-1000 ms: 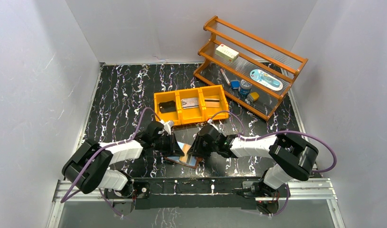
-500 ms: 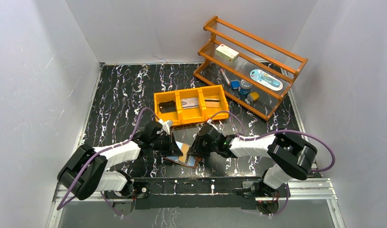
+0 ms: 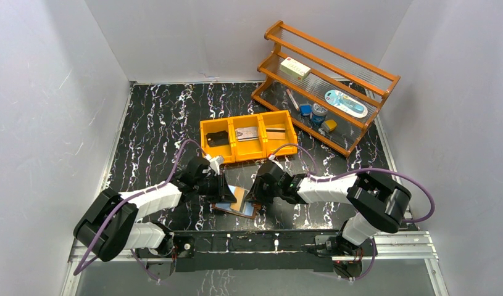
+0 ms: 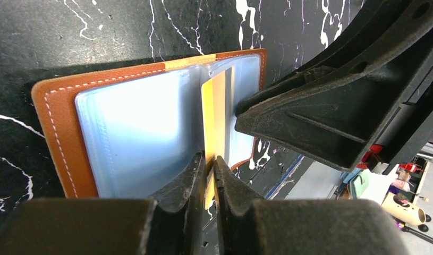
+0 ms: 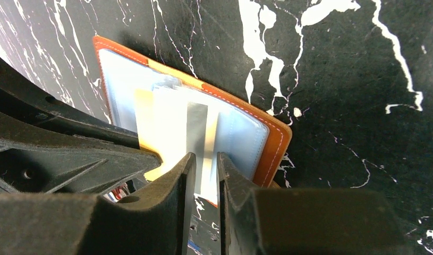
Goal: Take the credit cards out of the card holder
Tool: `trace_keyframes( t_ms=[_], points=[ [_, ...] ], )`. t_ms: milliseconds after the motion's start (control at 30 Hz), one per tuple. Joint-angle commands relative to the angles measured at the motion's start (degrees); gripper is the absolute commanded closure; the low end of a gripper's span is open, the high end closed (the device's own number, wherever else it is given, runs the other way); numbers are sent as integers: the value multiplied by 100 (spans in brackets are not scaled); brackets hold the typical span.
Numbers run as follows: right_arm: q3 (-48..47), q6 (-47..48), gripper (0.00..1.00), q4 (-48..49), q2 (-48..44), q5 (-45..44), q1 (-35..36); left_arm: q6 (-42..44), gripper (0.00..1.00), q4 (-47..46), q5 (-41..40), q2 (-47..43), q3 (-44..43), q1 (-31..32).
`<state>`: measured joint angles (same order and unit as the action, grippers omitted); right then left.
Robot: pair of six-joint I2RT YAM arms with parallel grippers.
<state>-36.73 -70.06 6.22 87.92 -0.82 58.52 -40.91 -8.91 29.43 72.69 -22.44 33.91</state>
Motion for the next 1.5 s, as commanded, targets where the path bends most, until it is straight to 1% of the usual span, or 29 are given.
trace_keyframes(
  t_ms=[0,133,400,567,767,900,967,1000,1100,1167,1267,1367,1467],
  points=[
    [-58,212,70,-573,173,-287,-26,83,93,-101,372,-137,-139,-19],
    [-57,212,70,-625,165,-310,-28,183,100,249,43,-222,-228,-18],
    [-79,253,69,-704,113,-392,-37,486,100,1085,-599,-533,-456,-39],
    [-177,353,69,-776,112,-410,-51,613,100,1429,-867,-733,-543,-41],
    [-494,797,67,-736,-115,-257,-72,529,100,1286,-683,-788,-483,-39],
    [-841,1286,66,-504,-231,194,-69,435,100,1130,-566,-784,-442,-42],
    [-980,1360,65,-364,-199,456,-69,384,100,1063,-549,-798,-416,-42],
    [-991,1341,64,-133,-161,618,-69,363,100,1024,-527,-800,-404,-40],
    [-1002,1167,64,245,102,917,-69,307,100,956,-479,-798,-384,-34],
    [-1083,1089,64,194,334,926,-74,285,100,950,-467,-810,-361,-42],
    [-1113,985,64,-183,556,681,-73,263,100,979,-466,-892,-329,-42],
    [-810,793,64,-255,476,431,-69,235,100,953,-450,-920,-280,-40],
    [-513,681,64,-234,416,249,-69,271,95,871,-340,-811,-265,-38]
  ],
)
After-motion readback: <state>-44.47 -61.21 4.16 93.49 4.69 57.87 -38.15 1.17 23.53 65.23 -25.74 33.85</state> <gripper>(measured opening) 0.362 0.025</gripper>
